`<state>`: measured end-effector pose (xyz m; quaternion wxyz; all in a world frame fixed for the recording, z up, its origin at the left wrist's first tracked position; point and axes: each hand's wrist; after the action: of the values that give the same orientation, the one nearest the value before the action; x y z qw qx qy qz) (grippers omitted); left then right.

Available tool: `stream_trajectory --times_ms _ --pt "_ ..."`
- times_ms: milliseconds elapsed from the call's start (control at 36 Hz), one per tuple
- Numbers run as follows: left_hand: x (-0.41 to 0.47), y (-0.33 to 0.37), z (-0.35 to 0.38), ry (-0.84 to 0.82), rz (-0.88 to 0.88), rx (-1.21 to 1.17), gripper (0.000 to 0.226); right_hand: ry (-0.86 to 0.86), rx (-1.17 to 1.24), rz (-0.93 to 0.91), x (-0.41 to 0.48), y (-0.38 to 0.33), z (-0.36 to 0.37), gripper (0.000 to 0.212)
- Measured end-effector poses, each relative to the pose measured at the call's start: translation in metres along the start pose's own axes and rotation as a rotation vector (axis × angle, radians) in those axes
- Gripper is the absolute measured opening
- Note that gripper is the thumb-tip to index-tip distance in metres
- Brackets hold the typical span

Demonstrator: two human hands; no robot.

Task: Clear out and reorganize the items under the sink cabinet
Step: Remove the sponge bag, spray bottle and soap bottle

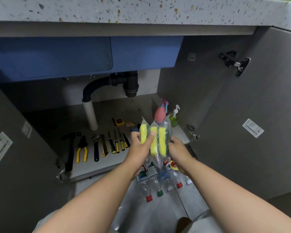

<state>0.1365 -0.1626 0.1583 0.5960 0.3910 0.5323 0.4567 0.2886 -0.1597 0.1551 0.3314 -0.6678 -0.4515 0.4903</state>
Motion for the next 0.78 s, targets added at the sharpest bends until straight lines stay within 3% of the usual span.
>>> stream_trajectory --times_ms 167,250,333,472,583,667,778 --pt "-0.005 0.004 0.005 -0.012 0.063 0.129 0.048 0.024 -0.111 0.007 -0.005 -0.007 0.0 0.029" --pt "-0.004 0.008 0.009 0.001 0.084 0.311 0.066 0.057 -0.189 -0.024 -0.011 -0.013 -0.003 0.028" --pt "-0.006 0.012 0.014 -0.03 0.034 0.332 0.087 0.061 -0.222 -0.053 -0.015 -0.02 -0.01 0.022" --pt "-0.001 0.007 0.016 -0.057 -0.034 0.205 0.07 -0.09 -0.016 -0.034 -0.021 -0.021 -0.039 0.032" --pt "0.0 0.006 0.024 -0.158 -0.116 0.021 0.076 -0.21 0.214 0.104 -0.024 -0.013 -0.07 0.047" --pt "-0.002 0.0 0.033 -0.23 -0.162 -0.059 0.072 -0.318 0.194 0.155 -0.024 -0.003 -0.087 0.062" --pt "-0.006 -0.003 0.038 -0.328 -0.243 -0.086 0.058 -0.437 0.193 0.168 -0.021 0.008 -0.09 0.06"
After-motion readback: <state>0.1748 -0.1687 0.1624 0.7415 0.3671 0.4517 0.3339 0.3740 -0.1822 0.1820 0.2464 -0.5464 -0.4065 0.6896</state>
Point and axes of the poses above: each hand's wrist, its own x-axis towards the middle knuckle, its own z-axis out of the palm, y = z × x, and after that the axes turned 4 degrees about -x, right-handed
